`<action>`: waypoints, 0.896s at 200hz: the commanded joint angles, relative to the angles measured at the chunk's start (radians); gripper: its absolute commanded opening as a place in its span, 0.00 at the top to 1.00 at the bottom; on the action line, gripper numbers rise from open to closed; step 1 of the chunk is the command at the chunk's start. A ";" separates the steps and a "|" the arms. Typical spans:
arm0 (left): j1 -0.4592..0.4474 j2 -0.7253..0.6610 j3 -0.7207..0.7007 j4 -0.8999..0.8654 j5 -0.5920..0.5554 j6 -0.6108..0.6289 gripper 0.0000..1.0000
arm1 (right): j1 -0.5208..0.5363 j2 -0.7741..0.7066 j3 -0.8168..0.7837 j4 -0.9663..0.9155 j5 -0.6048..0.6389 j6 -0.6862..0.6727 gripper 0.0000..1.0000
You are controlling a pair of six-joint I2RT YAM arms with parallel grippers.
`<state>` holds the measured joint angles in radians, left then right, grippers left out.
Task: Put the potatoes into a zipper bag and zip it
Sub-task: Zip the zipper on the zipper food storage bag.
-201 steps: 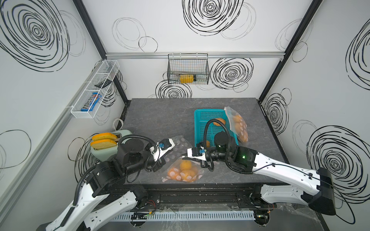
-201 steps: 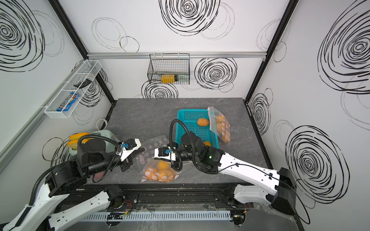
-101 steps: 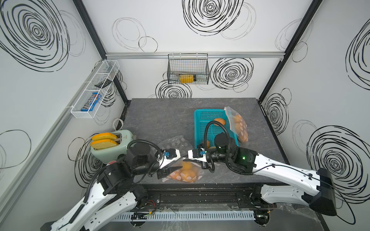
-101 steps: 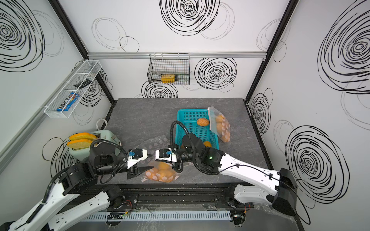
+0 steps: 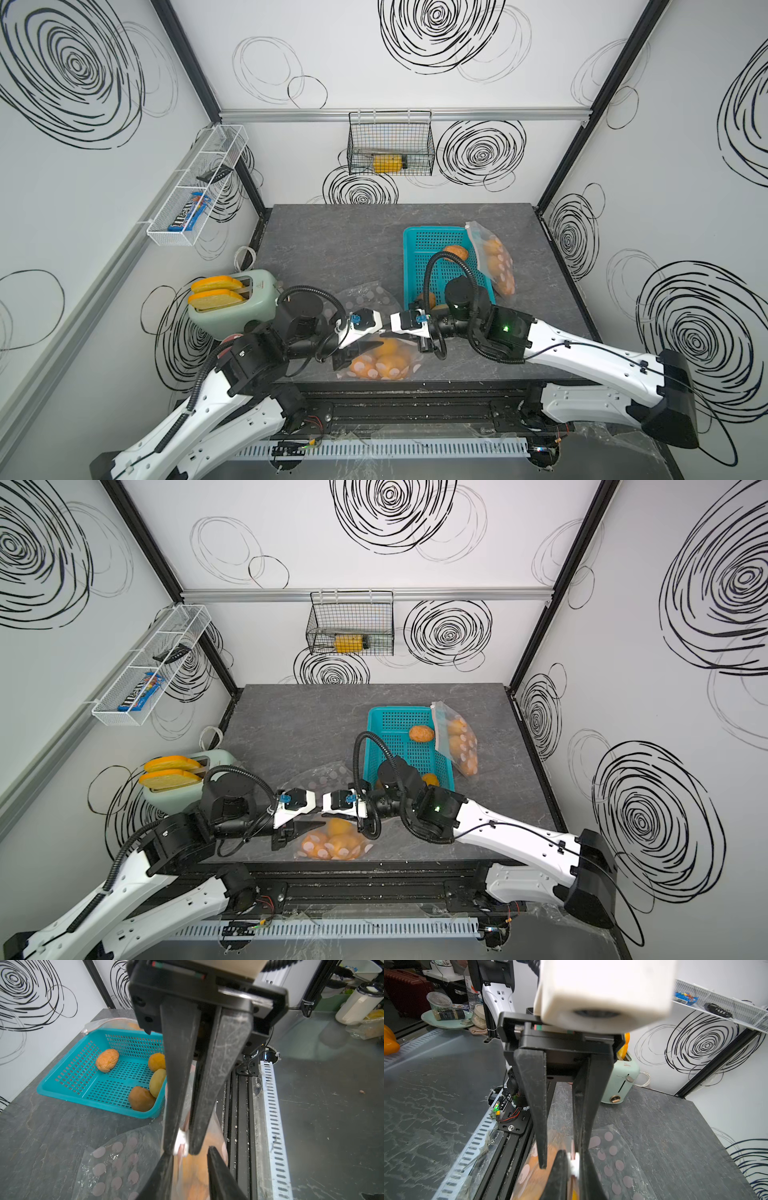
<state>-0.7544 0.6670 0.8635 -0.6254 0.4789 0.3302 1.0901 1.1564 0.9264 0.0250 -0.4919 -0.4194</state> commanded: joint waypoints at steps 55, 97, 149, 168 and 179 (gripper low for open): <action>0.003 -0.007 -0.024 0.081 -0.028 -0.016 1.00 | 0.007 -0.026 -0.012 0.029 -0.005 -0.006 1.00; 0.003 -0.013 0.004 0.080 -0.049 -0.061 1.00 | 0.006 -0.027 0.009 -0.036 0.079 -0.048 1.00; 0.007 -0.071 0.012 0.082 -0.075 -0.084 1.00 | 0.005 -0.038 0.009 -0.113 0.120 -0.066 1.00; 0.008 -0.079 0.009 0.076 -0.076 -0.083 1.00 | 0.005 -0.046 0.006 -0.130 0.128 -0.066 1.00; 0.008 -0.084 0.005 0.078 -0.083 -0.089 1.00 | 0.005 -0.052 0.001 -0.137 0.134 -0.067 1.00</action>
<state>-0.7532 0.6090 0.8433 -0.6056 0.4034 0.2581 1.0958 1.1271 0.9211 -0.0105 -0.4015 -0.4660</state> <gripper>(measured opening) 0.047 0.105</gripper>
